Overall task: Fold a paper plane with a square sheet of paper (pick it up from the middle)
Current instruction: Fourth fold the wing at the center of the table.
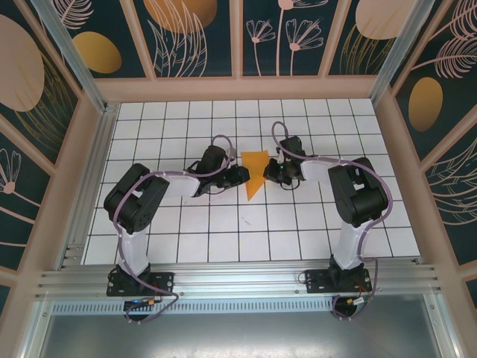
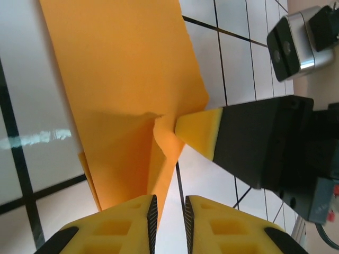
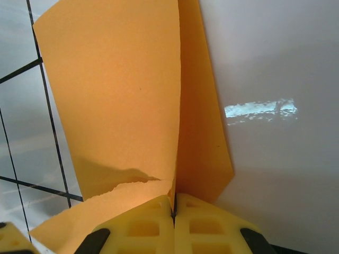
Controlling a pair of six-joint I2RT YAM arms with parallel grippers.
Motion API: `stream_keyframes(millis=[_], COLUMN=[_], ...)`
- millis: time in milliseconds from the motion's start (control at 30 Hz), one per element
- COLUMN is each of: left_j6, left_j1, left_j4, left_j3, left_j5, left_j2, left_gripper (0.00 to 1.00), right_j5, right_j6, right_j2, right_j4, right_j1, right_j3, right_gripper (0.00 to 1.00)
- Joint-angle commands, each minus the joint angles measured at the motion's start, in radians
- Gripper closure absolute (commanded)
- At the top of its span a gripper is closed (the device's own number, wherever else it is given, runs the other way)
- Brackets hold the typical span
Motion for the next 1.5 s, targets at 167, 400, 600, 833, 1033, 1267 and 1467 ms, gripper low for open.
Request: stream_keyframes(millis=[167,400,600,833,1033,1267,1467], left_j6=[0.012,0.017,0.05,0.131,0.141,0.145,0.146], left_j1=[0.004,0.003,-0.001,0.0,-0.001,0.0,0.0], left_j4=[0.019,0.045,-0.015,-0.219,-0.243,-0.259,-0.307], left_j3=[0.071,0.048,0.07,0.136,0.158,0.165,0.173], left_j5=[0.057,0.056,0.03,-0.111,-0.115,-0.139,-0.188], left_j2=[0.036,0.005,0.019,0.054,0.093,0.122,0.138], left_gripper=[0.77,0.76,0.75,0.8,0.84,0.91,0.98], right_j5=[0.017,0.018,0.019,0.025,0.021,-0.027,-0.176], right_j6=[-0.022,-0.017,-0.017,-0.014,-0.013,-0.003,0.031], right_j2=[-0.027,-0.019,-0.019,-0.019,-0.021,-0.027,-0.059], right_j4=[-0.041,-0.04,-0.045,-0.049,-0.05,-0.029,0.098], right_j1=[0.008,0.009,0.009,0.009,0.01,0.011,-0.001], right_j3=[0.042,0.047,0.044,0.044,0.051,0.054,0.0], right_gripper=[0.99,0.99,0.99,0.99,0.99,0.93,0.79])
